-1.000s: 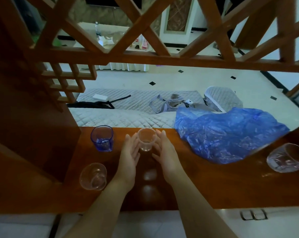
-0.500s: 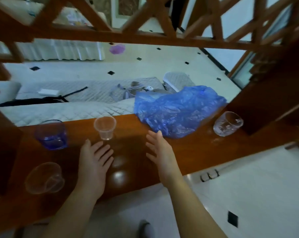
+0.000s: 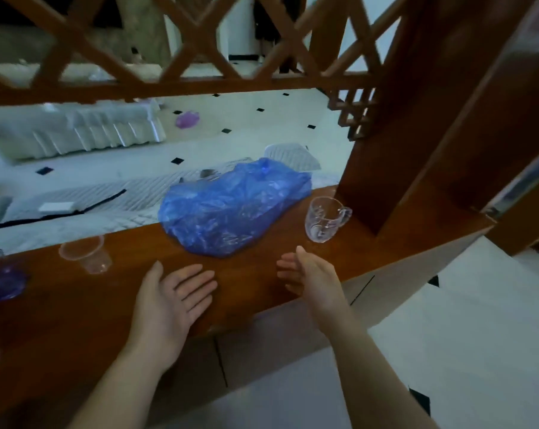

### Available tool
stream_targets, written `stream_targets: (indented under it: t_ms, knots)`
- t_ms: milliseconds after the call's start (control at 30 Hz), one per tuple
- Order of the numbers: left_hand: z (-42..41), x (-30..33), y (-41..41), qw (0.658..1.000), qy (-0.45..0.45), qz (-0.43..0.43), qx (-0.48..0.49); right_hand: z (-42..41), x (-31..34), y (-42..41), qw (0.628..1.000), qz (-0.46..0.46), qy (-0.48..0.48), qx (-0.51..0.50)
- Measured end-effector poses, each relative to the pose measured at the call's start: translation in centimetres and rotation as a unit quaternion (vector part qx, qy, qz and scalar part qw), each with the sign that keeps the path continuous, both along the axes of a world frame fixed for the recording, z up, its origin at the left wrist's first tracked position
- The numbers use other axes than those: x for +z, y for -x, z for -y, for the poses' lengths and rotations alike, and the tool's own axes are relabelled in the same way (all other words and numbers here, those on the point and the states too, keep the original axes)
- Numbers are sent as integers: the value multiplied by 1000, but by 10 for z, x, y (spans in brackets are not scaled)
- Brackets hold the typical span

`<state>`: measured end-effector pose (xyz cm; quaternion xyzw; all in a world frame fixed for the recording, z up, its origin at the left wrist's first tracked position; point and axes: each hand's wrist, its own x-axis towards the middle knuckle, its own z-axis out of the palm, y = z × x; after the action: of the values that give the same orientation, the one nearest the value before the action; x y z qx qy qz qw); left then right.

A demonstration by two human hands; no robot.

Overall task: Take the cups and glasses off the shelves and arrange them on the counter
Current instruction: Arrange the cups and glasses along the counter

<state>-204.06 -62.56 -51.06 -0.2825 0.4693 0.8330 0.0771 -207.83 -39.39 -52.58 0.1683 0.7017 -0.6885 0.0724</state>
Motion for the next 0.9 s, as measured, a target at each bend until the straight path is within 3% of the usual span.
stream_targets:
  t_ms: [200,333,467,600,900]
  knots:
    - [-69,-4,-4,999,5,9,49,-113,-5,45,999,11,10,-33]
    - [-91,-5,-10,997,19,6,77,-153,-17,85,996,-29,-86,-2]
    - [-96,2,-15,994,37,3,102,-166,-23,118,984,-75,-146,76]
    - [-93,12,-15,989,62,0,131,-170,-27,132,977,-103,-140,126]
    - [-92,22,-15,983,105,2,149,-175,-38,122,959,-181,-178,128]
